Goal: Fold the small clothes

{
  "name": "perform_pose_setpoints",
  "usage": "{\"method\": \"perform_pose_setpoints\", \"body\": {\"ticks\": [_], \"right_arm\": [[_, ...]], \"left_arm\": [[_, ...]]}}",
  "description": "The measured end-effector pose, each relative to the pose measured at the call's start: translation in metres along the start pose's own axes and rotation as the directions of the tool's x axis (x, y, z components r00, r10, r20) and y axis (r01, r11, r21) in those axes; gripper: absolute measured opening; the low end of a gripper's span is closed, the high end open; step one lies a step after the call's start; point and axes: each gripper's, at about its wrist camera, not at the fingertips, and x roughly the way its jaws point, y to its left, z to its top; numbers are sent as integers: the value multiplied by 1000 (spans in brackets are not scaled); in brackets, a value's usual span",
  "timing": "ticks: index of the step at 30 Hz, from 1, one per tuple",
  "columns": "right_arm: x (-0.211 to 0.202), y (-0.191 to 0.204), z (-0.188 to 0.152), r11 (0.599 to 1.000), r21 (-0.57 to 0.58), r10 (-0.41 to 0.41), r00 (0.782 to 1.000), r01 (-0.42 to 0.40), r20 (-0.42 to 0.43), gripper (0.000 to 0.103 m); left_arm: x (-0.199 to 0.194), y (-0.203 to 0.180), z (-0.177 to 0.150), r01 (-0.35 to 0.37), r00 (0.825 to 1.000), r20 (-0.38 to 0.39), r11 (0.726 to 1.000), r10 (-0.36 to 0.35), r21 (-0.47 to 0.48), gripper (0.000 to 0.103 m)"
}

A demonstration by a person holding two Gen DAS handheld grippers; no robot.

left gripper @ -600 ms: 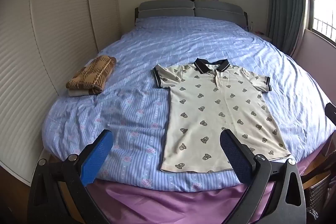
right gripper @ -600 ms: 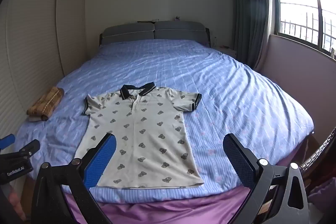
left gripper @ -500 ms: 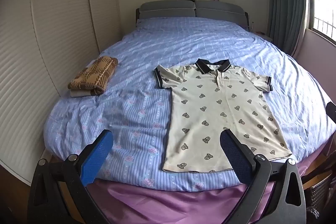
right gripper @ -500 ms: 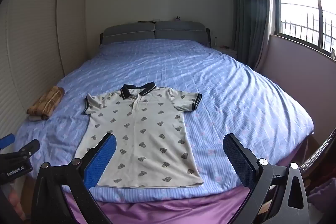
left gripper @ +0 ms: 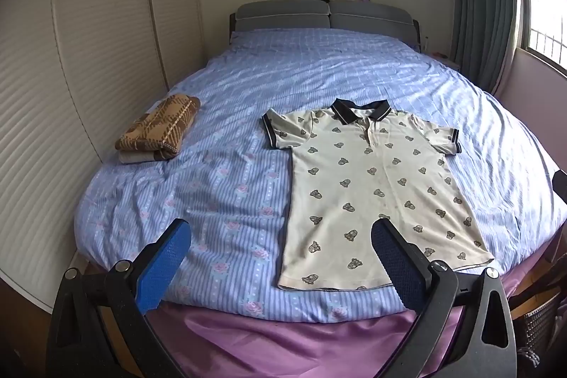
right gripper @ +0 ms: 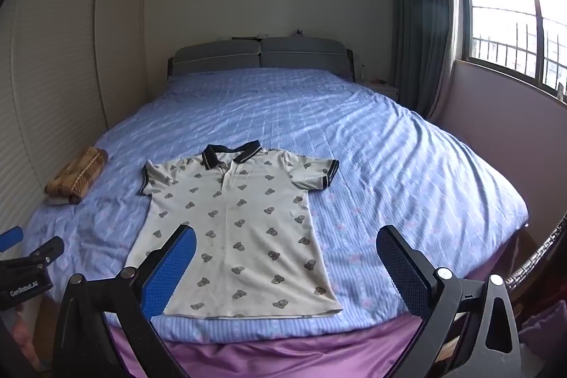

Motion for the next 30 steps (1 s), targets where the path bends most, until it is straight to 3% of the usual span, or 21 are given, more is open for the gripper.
{"method": "perform_pose_setpoints", "body": {"ticks": [30], "right_arm": [[0, 0, -2, 1000, -5, -4, 1000, 4, 3, 102]], "left_arm": [[5, 6, -2, -1, 1000, -6, 1000, 1, -6, 103]]}}
